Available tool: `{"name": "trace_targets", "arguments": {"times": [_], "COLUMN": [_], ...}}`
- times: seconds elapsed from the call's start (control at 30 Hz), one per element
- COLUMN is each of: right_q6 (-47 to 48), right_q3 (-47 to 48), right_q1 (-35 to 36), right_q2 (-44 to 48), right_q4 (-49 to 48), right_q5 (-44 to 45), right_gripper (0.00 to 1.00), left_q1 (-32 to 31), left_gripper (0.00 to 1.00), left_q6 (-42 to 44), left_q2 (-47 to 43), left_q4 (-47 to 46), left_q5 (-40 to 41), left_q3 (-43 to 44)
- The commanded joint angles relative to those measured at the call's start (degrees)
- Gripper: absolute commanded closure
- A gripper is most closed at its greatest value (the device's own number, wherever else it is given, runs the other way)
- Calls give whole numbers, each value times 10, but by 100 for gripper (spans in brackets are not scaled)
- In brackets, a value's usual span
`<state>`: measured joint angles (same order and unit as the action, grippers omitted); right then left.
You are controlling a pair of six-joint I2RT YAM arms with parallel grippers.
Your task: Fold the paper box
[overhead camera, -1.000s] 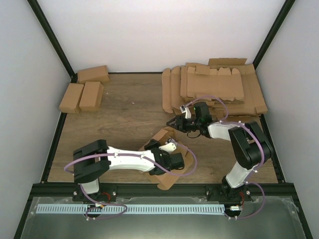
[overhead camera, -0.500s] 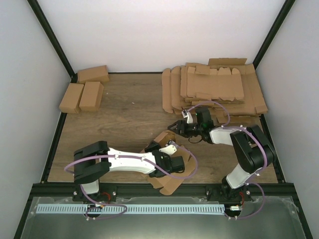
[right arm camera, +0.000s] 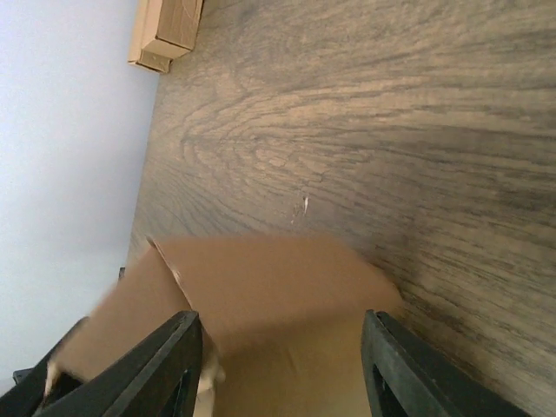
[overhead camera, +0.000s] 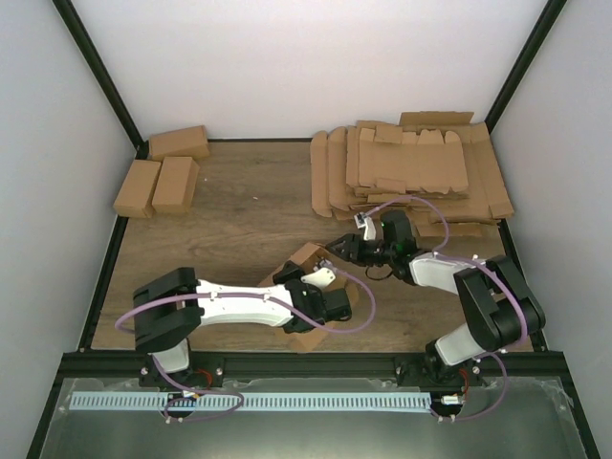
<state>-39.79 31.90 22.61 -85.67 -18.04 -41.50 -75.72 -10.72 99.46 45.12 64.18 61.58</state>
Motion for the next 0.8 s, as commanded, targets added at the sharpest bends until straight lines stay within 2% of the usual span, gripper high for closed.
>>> {"name": "trace_targets", "arguments": {"times": [0.0,0.2,0.5,0.67,0.77], "right_q6": [-1,-10,-4,-38,-62], "right_q3": [22,55,-35,-89,-107], "right_q1": [4,-1,4,30,59], "right_q2": [-11,-46,71,128,136], "right_q4": [-12,-22,63,72,54], "right_q5": [18,9,88,86,74], "right_gripper": [48,49,41,48,63], "left_q1": [26,39,38,38,37], "left_gripper": [96,96,96,96,96], "left_q6": [24,36,-4,-14,-20], "left_q2": [-21,-23,10,21,24], "left_q4": [-22,-35,-9,-2,4], "left_q5": [34,33,30,25,24], "left_q3": [8,6,8,12,12]}}
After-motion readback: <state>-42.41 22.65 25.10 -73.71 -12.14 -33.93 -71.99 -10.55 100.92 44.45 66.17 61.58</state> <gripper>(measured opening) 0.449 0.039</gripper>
